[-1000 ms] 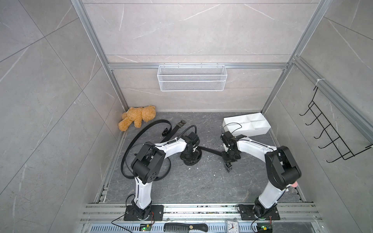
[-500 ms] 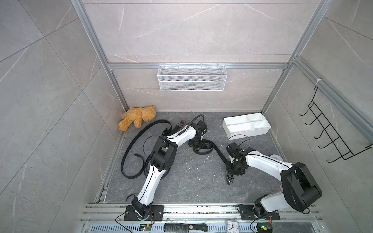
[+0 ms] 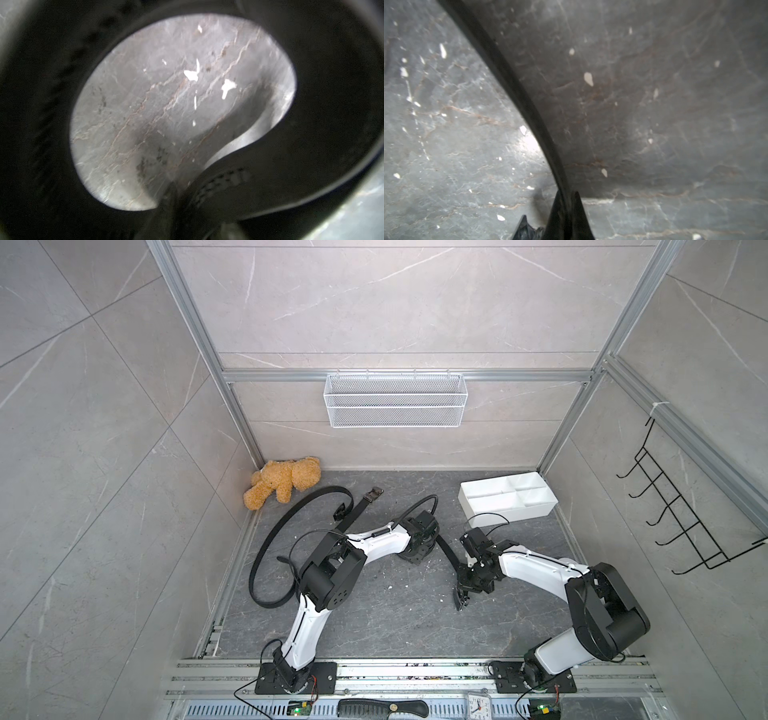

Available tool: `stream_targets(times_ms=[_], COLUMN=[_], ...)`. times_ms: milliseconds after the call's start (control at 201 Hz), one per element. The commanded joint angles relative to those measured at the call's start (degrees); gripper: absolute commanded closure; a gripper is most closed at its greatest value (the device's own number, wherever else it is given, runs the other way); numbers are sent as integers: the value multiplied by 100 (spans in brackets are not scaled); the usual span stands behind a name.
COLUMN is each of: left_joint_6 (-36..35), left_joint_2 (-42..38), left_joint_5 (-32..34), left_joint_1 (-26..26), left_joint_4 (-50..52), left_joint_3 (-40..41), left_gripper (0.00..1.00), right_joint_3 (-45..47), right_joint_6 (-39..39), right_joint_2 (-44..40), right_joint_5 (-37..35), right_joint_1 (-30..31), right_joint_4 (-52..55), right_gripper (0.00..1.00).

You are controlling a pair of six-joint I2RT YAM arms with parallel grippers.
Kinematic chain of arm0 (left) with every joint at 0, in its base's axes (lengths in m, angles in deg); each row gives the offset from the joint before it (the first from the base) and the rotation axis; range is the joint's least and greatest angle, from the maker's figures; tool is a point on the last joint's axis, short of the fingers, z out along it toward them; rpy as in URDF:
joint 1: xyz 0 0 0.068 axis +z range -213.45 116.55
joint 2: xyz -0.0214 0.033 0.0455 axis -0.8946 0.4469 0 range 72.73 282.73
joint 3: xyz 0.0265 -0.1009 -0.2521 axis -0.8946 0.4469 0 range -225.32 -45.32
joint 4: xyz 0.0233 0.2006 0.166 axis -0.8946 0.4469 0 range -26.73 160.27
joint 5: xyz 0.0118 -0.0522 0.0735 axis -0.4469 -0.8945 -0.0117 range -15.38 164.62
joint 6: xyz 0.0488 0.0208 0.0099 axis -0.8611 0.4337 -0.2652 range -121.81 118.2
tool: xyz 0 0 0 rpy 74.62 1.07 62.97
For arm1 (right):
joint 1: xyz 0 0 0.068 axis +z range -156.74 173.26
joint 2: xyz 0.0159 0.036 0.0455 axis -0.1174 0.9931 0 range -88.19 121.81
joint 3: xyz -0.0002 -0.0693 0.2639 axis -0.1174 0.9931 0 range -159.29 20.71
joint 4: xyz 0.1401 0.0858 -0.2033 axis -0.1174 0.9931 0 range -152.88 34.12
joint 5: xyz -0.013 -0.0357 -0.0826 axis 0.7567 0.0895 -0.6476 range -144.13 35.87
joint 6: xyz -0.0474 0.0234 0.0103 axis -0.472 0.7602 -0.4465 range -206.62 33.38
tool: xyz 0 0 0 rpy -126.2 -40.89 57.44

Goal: Place the belts into the storage roll
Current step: Roll the belt at the center of the board.

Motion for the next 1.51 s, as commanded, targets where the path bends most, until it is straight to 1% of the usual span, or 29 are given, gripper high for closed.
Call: stream_targets(times_ms=[0, 75, 129, 229, 269, 363, 453, 513, 538, 562, 672, 682, 697, 747, 766, 826, 881, 1020, 1085, 1189, 1244, 1339, 1379, 1423, 1493, 1508], left_joint_6=[-39, -29, -26, -64, -110, -172, -196, -209, -220, -222, -195, -194, -195, -144, -129, -106, -78, 30, 44, 20, 23, 112, 196, 260, 333, 341], left_joint_2=[129, -4, -136, -320, -347, -384, -486, -580, -608, -632, -639, -633, -620, -523, -459, -265, -126, 170, 174, 144, 226, 505, 616, 713, 834, 856], left_joint_5=[-236, -478, -620, -843, -955, -1152, -1307, -1369, -1376, -1391, -1564, -1575, -1597, -1715, -1769, -1846, -1871, -1954, -1979, -1992, -1980, -1808, -1650, -1427, -1076, -1011], left_joint_1=[59, 102, 136, 182, 190, 192, 191, 192, 191, 192, 187, 190, 191, 192, 189, 160, 123, 96, 43, -82, -144, -178, -178, -161, -107, -79], left_joint_4=[421, 369, 300, 257, 279, 320, 299, 277, 249, 250, 167, 154, 145, 181, 233, 328, 312, 330, 291, 272, 349, 540, 587, 613, 680, 708], left_joint_3=[40, 20, 37, -63, -160, -333, -395, -415, -419, -437, -557, -564, -594, -722, -802, -975, -991, -1010, -924, -847, -887, -1044, -1078, -1092, -1113, -1122], left_gripper=[60, 54, 46, 40, 35, 34, 30, 22, 20, 15, 13, 12, 8, 6, 3, 2, 3, 10, 14, 18, 22, 35, 42, 48, 60, 62], right_joint_3=[-79, -106, -129, -205, -241, -305, -353, -378, -386, -391, -395, -395, -393, -388, -387, -387, -372, -326, -317, -325, -334, -343, -328, -293, -163, -133], right_joint_6=[118, 135, 140, 157, 167, 158, 163, 164, 172, 172, 173, 180, 177, 181, 181, 182, 194, 217, 238, 244, 250, 248, 244, 246, 252, 255], right_joint_2=[46, 46, 37, 28, 37, 85, 101, 112, 120, 125, 186, 193, 195, 203, 204, 196, 179, 151, 145, 114, 108, 111, 107, 87, -7, -24], right_joint_5=[145, 155, 165, 155, 164, 169, 143, 126, 128, 130, 161, 160, 157, 163, 164, 159, 147, 140, 147, 139, 139, 139, 139, 146, 140, 139], right_joint_1=[69, 87, 99, 123, 135, 162, 163, 163, 162, 167, 164, 167, 167, 167, 165, 169, 162, 162, 162, 164, 168, 164, 170, 164, 164, 163], right_joint_4=[100, 127, 111, 149, 153, 177, 223, 241, 241, 241, 208, 206, 198, 188, 188, 184, 188, 162, 154, 161, 167, 171, 170, 185, 188, 195], right_gripper=[100, 100, 100, 100, 100, 100, 100, 100, 100, 100, 100, 100, 100, 100, 100, 100, 100, 100, 100, 100, 100, 100, 100, 100, 100, 100])
